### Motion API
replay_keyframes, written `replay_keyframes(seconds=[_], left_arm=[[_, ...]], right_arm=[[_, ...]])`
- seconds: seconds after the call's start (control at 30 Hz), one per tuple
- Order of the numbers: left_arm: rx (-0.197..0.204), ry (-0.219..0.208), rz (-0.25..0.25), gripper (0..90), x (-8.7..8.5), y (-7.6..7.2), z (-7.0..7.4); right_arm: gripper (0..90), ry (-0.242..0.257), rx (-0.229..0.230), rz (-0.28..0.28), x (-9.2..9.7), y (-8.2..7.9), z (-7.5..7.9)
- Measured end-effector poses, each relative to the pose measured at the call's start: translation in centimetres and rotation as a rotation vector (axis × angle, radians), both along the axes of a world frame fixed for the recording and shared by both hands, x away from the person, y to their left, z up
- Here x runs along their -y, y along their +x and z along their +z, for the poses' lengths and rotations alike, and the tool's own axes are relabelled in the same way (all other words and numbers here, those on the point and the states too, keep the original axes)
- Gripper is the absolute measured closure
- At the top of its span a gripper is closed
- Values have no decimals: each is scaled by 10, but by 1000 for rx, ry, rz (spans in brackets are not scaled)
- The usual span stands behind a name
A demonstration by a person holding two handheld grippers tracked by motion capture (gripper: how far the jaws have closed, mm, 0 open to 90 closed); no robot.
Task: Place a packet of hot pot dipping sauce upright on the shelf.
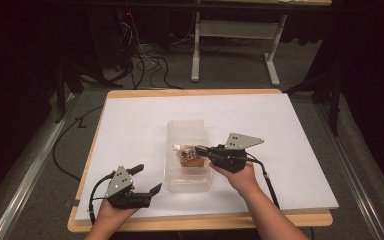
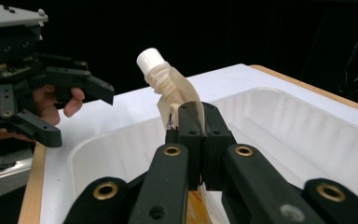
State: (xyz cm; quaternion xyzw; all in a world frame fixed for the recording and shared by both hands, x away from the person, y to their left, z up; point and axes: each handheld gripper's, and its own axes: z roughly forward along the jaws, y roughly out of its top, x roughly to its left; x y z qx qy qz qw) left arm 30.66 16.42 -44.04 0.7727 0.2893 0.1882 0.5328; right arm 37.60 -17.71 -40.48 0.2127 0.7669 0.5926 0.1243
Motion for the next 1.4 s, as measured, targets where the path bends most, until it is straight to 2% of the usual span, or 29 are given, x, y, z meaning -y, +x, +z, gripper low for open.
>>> replay_keyframes(seconds=[0.33, 0.37, 0.4, 0.43, 0.5, 0.53, 0.57, 0.6, 0.63, 0.7, 0.73, 0.77, 0.8, 0.97, 1.0, 1.03, 1.27, 1.4], left_arm=[[-4, 3, -2, 144, 1, 0, 0], [-4, 4, -3, 144, 1, 0, 0], [-4, 4, -3, 144, 1, -1, 0], [-3, 5, -3, 144, 1, -1, 0], [-4, 5, -3, 144, 1, -1, 0], [-3, 5, -2, 144, 0, -1, 0], [-3, 4, -1, 144, 0, -1, 0], [-3, 4, -1, 144, 0, -1, 0], [-4, 5, -2, 144, 0, 0, 0], [-4, 5, -1, 144, 0, 0, 0], [-4, 5, -1, 144, 0, 0, 0], [-5, 4, 0, 144, 0, 0, 0], [-5, 4, 0, 144, 0, 0, 0], [-5, 2, 5, 144, -1, 0, 0], [-5, 2, 5, 144, -1, 0, 0], [-4, 2, 6, 144, -1, 0, 0], [-5, 5, 10, 144, -3, 0, 0], [-5, 12, 15, 144, -4, 1, 0]], right_arm=[[899, 9, -14, -26, 7, -2, -4], [862, -3, -10, -25, 7, -2, -3], [862, -3, -10, -25, 7, -2, -3], [803, -3, -18, -23, 7, -3, -3], [767, -2, -20, -26, 6, -3, -3], [717, -2, -23, -31, 6, -3, -2], [624, 0, -18, -41, 6, -4, -2], [624, 0, -18, -41, 6, -4, -2], [559, 8, -20, -44, 6, -4, 0], [530, 6, -21, -46, 6, -5, 0], [495, 6, -16, -51, 7, -5, 1], [403, 9, -9, -64, 8, -6, 2], [403, 9, -9, -64, 8, -6, 2], [199, -5, -25, -111, 11, -8, 5], [199, -5, -25, -111, 11, -8, 5], [153, -20, -26, -128, 13, -10, 6], [140, -27, -30, -192, 31, -17, 7], [144, -51, -26, -266, 48, -24, 6]])
